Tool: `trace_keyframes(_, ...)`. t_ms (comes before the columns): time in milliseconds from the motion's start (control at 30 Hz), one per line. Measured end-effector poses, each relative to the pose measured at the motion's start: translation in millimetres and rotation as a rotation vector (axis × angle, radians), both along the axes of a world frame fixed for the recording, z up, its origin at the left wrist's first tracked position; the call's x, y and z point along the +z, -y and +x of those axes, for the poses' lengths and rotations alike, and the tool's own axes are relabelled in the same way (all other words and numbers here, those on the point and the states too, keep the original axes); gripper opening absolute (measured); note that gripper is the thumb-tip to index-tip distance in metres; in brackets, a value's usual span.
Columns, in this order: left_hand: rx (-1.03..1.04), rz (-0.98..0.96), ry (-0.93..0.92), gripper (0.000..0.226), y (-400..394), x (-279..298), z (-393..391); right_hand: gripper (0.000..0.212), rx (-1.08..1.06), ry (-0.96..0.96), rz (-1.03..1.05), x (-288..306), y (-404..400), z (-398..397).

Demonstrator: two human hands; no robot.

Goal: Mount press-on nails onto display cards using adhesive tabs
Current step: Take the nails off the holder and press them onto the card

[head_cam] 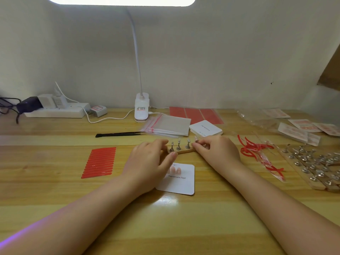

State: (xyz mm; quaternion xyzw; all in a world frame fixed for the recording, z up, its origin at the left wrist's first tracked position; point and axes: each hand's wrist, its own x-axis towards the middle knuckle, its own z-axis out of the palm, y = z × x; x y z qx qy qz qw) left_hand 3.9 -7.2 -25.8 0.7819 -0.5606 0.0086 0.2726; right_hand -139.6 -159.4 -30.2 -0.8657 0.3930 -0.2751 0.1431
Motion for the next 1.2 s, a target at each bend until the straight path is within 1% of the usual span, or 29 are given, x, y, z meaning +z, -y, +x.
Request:
trace_keyframes(100, 0.022, -0.091, 0.012, 0.035, -1.7, -0.4, 0.8, 0.025, 0.004, -0.014, -0.009, -0.5, -2.2, 0.1)
trace_keyframes(167, -0.023, -0.169, 0.04, 0.021, -4.1, 1.5, -1.0, 0.026, 0.003, -0.013, -0.009, 0.2, -2.7, 0.0)
trace_keyframes(200, -0.057, -0.183, 0.054, 0.021, -5.3, 2.6, -2.4, 0.026, 0.005, -0.013, -0.013, 0.6, -2.9, -0.1)
trace_keyframes(267, -0.122, -0.17, 0.077, 0.029, -5.9, 3.0, -3.5, 0.025, 0.014, -0.011, -0.033, 0.7, -4.1, 0.3)
trace_keyframes(333, -0.138, -0.149, 0.084, 0.031, -5.1, 2.2, -3.4, 0.023, 0.023, -0.009, -0.071, 0.7, -6.0, 0.7)
trace_keyframes(433, -0.112, -0.145, 0.045, 0.021, -3.7, -0.1, -1.0, 0.023, 0.04, -0.011, -0.133, 0.2, -10.0, 0.9)
trace_keyframes(500, -0.082, -0.143, 0.038, 0.019, -2.8, -1.1, 0.2, 0.022, 0.068, 0.067, -0.165, -0.3, -12.9, 0.9)
trace_keyframes(567, -0.073, -0.165, 0.026, 0.015, -2.9, -0.1, 0.9, 0.015, 0.118, 0.189, -0.195, 1.2, -17.8, 1.6)
trace_keyframes(633, -0.088, -0.244, 0.012, 0.009, -5.0, 2.5, 0.4, 0.01, 0.172, 0.31, -0.194, 3.6, -24.3, 3.4)
trace_keyframes(700, -0.101, -0.35, 0.016, 0.006, -7.2, 4.9, -0.7, 0.011, 0.23, 0.416, -0.11, 4.2, -31.0, 5.6)
trace_keyframes(733, -0.105, -0.39, 0.018, 0.008, -7.9, 5.7, -1.4, 0.008, 0.262, 0.46, -0.044, 4.5, -34.5, 6.8)
trace_keyframes(800, -0.114, -0.426, 0.015, 0.017, -8.6, 7.0, -2.6, 0.005, 0.313, 0.515, 0.037, 4.3, -40.7, 8.4)
trace_keyframes(867, -0.123, -0.428, 0.006, 0.027, -8.2, 6.7, -3.1, 0.008, 0.353, 0.532, 0.028, 3.6, -43.8, 9.4)
trace_keyframes(967, -0.126, -0.412, -0.023, 0.038, -6.5, 4.3, -2.3, 0.008, 0.402, 0.523, -0.066, 4.0, -45.8, 9.5)
trace_keyframes(1100, -0.157, -0.429, 0.013, 0.022, -5.9, 3.0, 1.0, 0.007, 0.44, 0.5, -0.172, 4.0, -46.6, 9.7)
trace_keyframes(1200, -0.142, -0.445, 0.012, 0.024, -6.1, 2.8, 1.9, 0.007, 0.453, 0.486, -0.197, 3.2, -46.1, 10.0)
